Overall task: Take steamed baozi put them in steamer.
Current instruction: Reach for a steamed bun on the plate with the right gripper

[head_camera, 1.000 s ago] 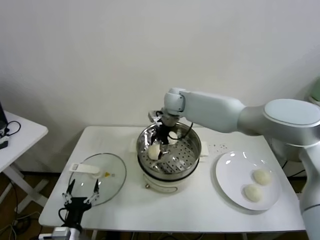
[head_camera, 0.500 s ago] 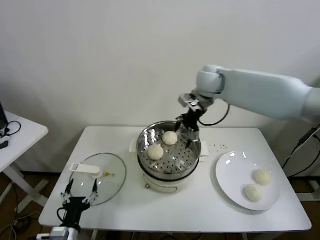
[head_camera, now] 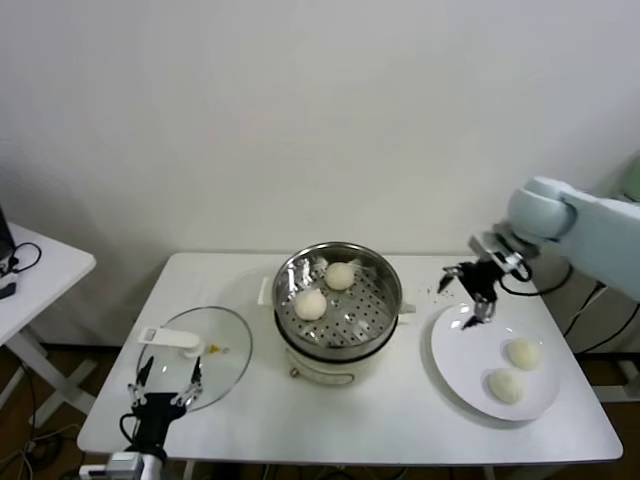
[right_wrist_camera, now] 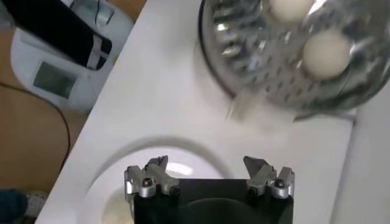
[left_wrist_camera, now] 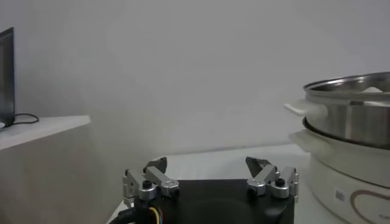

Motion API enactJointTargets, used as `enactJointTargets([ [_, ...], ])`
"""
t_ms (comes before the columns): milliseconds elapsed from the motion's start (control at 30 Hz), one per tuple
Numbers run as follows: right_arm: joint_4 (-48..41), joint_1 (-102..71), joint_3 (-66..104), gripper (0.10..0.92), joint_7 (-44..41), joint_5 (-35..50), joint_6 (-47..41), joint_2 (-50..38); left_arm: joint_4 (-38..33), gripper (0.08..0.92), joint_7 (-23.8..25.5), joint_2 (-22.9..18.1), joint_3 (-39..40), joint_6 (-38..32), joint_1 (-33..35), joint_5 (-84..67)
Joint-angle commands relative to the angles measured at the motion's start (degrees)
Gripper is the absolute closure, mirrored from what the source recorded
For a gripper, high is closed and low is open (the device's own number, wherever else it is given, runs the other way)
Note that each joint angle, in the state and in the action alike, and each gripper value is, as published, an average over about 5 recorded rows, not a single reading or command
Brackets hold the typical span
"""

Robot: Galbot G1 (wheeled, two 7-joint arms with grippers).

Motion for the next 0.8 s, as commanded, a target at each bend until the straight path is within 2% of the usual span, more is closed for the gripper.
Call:
enactJointTargets([
  [33,-1.6,-21.4,15.3,0.203,-0.9,-16.1,3.5,-9.4,-1.1,0.177,-0.1,-0.6,0.3,-0.5,1.2,1.9],
  [233,-3.6,-31.7,22.9,0.203,-1.0,-19.3,3.9,-8.1,-2.3,0.177,-0.2,-0.8,0.4,-1.1,2.7,3.2],
  [800,-8.5,-35.0,23.7,0.203,1.5,-21.7,3.8,-2.8,-1.6,0.177,-0.2,-0.6,0.0,-1.0,2.7,3.0],
])
